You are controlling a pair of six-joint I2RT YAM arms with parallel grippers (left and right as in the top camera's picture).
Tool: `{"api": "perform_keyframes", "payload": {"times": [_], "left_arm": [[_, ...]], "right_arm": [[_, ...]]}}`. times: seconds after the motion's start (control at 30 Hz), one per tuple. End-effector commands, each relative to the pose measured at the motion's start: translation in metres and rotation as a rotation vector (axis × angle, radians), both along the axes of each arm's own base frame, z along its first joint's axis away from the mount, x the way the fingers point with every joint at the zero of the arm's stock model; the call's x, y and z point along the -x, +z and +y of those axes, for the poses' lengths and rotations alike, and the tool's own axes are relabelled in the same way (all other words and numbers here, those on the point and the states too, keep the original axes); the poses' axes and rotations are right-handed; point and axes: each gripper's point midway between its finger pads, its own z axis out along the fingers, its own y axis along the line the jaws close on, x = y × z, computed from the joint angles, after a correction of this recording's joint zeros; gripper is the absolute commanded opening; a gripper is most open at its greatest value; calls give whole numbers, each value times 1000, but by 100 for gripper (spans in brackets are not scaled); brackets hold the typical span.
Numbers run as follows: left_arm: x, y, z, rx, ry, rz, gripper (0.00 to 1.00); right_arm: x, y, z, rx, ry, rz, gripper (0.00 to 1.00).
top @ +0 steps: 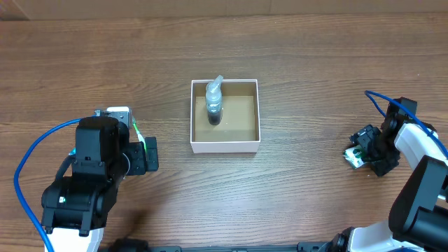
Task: Pack container
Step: 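Grasp the green Dettol soap box with the right gripper, then lower the soap box into the white box and release it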
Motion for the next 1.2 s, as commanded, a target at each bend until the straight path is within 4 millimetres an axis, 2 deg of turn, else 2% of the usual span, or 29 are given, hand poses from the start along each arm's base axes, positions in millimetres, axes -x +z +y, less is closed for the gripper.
{"api": "perform_keyframes", "payload": {"times": [0.0, 0.1, 0.17, 0.33, 0.37, 0.43, 0.53, 0.63, 0.67, 0.7, 0.73, 0.8, 0.87, 0.9, 0.97, 1.03, 1.1, 1.17], "left_arm": [[-2, 8, -4, 21, -3, -20, 100], [-2, 8, -4, 21, -3, -20, 100], [-2, 8, -4, 21, -3, -20, 100], [-2, 8, -4, 21, -3, -20, 100], [-2, 8, -4, 20, -3, -20, 100], [-2, 8, -4, 20, -3, -21, 100], [-2, 8, -4, 20, -3, -21, 100], [-2, 8, -4, 20, -3, -23, 100], [-3, 9, -4, 21, -3, -26, 100], [-4, 10, -4, 21, -3, -32, 100], [-6, 11, -4, 22, -3, -40, 100], [-7, 12, -4, 23, -3, -45, 100], [-7, 12, -4, 23, -3, -44, 100], [-6, 11, -4, 23, -3, -44, 100], [-6, 11, -4, 23, -3, -44, 100], [-6, 11, -4, 23, -3, -44, 100], [-6, 11, -4, 23, -3, -43, 100], [-6, 11, -4, 23, -3, -43, 100]], "right_arm": [[5, -12, 9, -48, 5, 10, 75], [4, -12, 9, -46, 6, 4, 60], [4, -12, 9, -46, 6, 4, 58], [4, -12, 9, -47, 6, 5, 43], [4, -12, 9, -46, 6, 5, 34], [5, -11, 9, -48, 6, 8, 4], [6, -8, 12, -60, 10, 18, 4], [-22, 31, 22, -40, 93, -75, 4], [-36, 48, 33, -42, 159, -137, 4], [-56, 77, 51, -30, 263, -227, 4], [-65, 96, 65, -11, 329, -278, 4], [-88, 149, 120, 29, 555, -427, 4], [-99, 183, 177, 56, 773, -557, 4], [-102, 192, 202, 56, 850, -608, 4], [-103, 208, 265, 33, 996, -726, 4], [-102, 215, 306, 22, 1100, -796, 4], [-102, 213, 332, 11, 1163, -829, 4], [-108, 197, 350, 3, 1202, -824, 4]]}}
